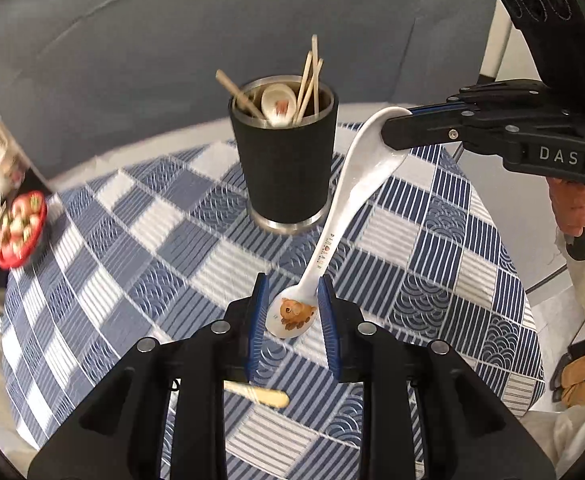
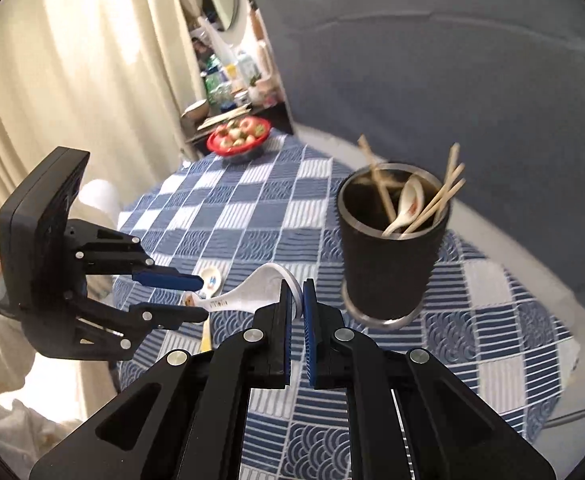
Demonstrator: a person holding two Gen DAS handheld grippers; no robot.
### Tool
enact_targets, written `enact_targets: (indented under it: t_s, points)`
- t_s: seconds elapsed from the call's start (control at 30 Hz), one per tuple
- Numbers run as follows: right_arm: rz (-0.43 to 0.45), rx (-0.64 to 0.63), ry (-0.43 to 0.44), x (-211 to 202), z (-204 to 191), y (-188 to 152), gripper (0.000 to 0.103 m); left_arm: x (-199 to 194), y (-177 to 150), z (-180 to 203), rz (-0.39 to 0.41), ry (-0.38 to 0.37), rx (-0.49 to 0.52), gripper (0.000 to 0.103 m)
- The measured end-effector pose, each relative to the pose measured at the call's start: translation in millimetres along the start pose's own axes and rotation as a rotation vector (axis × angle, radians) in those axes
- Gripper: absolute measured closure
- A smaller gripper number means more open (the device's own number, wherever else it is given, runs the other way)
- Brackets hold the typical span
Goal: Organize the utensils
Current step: 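Lift the white spoon with both tools and lower it into the black holder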
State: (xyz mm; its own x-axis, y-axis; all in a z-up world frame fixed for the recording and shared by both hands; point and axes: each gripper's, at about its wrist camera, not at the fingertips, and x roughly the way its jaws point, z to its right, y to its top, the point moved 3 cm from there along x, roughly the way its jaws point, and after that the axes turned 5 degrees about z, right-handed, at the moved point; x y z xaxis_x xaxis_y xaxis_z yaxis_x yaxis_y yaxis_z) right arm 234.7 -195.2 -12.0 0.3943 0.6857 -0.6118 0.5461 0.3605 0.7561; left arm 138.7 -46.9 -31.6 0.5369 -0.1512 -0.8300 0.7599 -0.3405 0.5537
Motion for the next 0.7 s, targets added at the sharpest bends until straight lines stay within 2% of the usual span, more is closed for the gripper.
enact_targets:
  t_s: [0.03, 0.07, 0.1, 0.33, 0.7]
  points:
    - [0.011, 0.0, -0.013, -4.2, 1.9, 5.1, 0.098, -0.8, 5.5, 0.2, 0.006, -0.003, 0.012, 0.079]
    - [0.021, -0.001, -0.029, -8.3, 4.2, 10.4, 0.098, -1.5, 12.4, -0.3, 0.013, -0.002, 0.027, 0.093]
    - [0.029, -0.001, -0.043, -11.3, 6.3, 13.5, 0.098, -1.1, 18.7, -1.8, 0.013, 0.002, 0.036, 0.101]
    - [0.087, -0.008, -0.12, -27.3, 15.9, 49.2, 0.097, -3.9, 54.5, -12.2, 0.08, -0.048, 0.064, 0.101]
    - [0.093, -0.049, -0.248, -34.8, 19.7, 91.0, 0.097, 8.1, 102.9, -18.7, 0.148, -0.154, 0.13, 0.101]
